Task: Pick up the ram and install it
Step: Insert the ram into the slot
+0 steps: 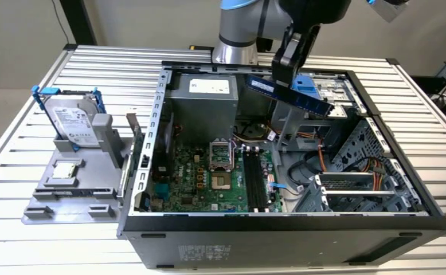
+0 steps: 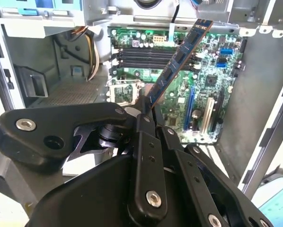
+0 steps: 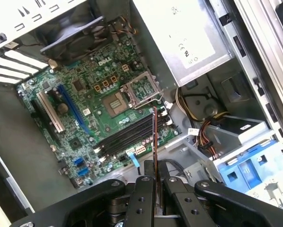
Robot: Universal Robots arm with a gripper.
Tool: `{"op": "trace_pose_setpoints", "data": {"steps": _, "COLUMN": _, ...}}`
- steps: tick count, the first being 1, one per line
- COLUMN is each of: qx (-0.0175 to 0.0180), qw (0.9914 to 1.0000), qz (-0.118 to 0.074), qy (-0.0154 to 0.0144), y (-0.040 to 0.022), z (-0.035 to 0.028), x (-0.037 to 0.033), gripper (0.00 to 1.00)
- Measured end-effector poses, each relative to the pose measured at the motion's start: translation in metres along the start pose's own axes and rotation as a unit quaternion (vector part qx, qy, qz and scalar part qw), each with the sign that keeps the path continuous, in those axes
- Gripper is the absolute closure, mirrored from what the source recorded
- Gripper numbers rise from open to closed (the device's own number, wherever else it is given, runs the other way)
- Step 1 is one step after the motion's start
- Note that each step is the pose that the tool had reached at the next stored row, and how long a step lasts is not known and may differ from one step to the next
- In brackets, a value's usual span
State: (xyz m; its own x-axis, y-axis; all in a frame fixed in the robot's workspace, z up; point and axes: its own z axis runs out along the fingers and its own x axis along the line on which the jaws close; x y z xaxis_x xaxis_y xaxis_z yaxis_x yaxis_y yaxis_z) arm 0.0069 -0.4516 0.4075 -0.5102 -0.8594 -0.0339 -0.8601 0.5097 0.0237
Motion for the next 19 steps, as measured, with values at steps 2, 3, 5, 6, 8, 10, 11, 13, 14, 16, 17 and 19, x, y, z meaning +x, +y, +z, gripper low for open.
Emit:
{"op": "trace_pose_setpoints", "data": {"steps": 2, "qx": 0.0003, "qw": 0.99997, "qz": 0.007, "qy": -0.0002, "y": 0.0000, "z": 0.0000, "x": 0.0000, "gripper": 1.00}}
{"op": "trace_pose_setpoints", "data": {"steps": 3, "qx": 0.0004, "qw": 0.99994, "qz": 0.011, "qy": -0.0003, "y": 0.0000, "z": 0.0000, "x": 0.0000, "gripper": 1.00}}
{"op": "trace_pose_setpoints", "data": {"steps": 5, "qx": 0.0007, "qw": 0.99982, "qz": 0.019, "qy": -0.0005, "y": 0.0000, "z": 0.0000, "x": 0.0000, "gripper": 1.00}}
{"op": "trace_pose_setpoints", "data": {"steps": 6, "qx": 0.0008, "qw": 0.99974, "qz": 0.023, "qy": -0.0006, "y": 0.0000, "z": 0.0000, "x": 0.0000, "gripper": 1.00}}
{"op": "trace_pose_setpoints", "data": {"steps": 8, "qx": 0.0010, "qw": 0.99953, "qz": 0.031, "qy": -0.0008, "y": 0.0000, "z": 0.0000, "x": 0.0000, "gripper": 1.00}}
{"op": "trace_pose_setpoints", "data": {"steps": 10, "qx": 0.0013, "qw": 0.99924, "qz": 0.039, "qy": -0.0009, "y": 0.0000, "z": 0.0000, "x": 0.0000, "gripper": 1.00}}
{"op": "trace_pose_setpoints", "data": {"steps": 11, "qx": 0.0015, "qw": 0.99909, "qz": 0.043, "qy": -0.0010, "y": 0.0000, "z": 0.0000, "x": 0.0000, "gripper": 1.00}}
{"op": "trace_pose_setpoints", "data": {"steps": 13, "qx": 0.0018, "qw": 0.99868, "qz": 0.051, "qy": -0.0012, "y": 0.0000, "z": 0.0000, "x": 0.0000, "gripper": 1.00}}
{"op": "trace_pose_setpoints", "data": {"steps": 14, "qx": 0.0019, "qw": 0.99842, "qz": 0.056, "qy": -0.0014, "y": 0.0000, "z": 0.0000, "x": 0.0000, "gripper": 1.00}}
{"op": "trace_pose_setpoints", "data": {"steps": 16, "qx": 0.0024, "qw": 0.99760, "qz": 0.069, "qy": -0.0017, "y": 0.0000, "z": 0.0000, "x": 0.0000, "gripper": 1.00}}
{"op": "trace_pose_setpoints", "data": {"steps": 17, "qx": 0.0026, "qw": 0.99708, "qz": 0.076, "qy": -0.0019, "y": 0.0000, "z": 0.0001, "x": 0.0000, "gripper": 1.00}}
{"op": "trace_pose_setpoints", "data": {"steps": 19, "qx": 0.0031, "qw": 0.99575, "qz": 0.092, "qy": -0.0022, "y": 0.0000, "z": 0.0001, "x": 0.0000, "gripper": 1.00}}
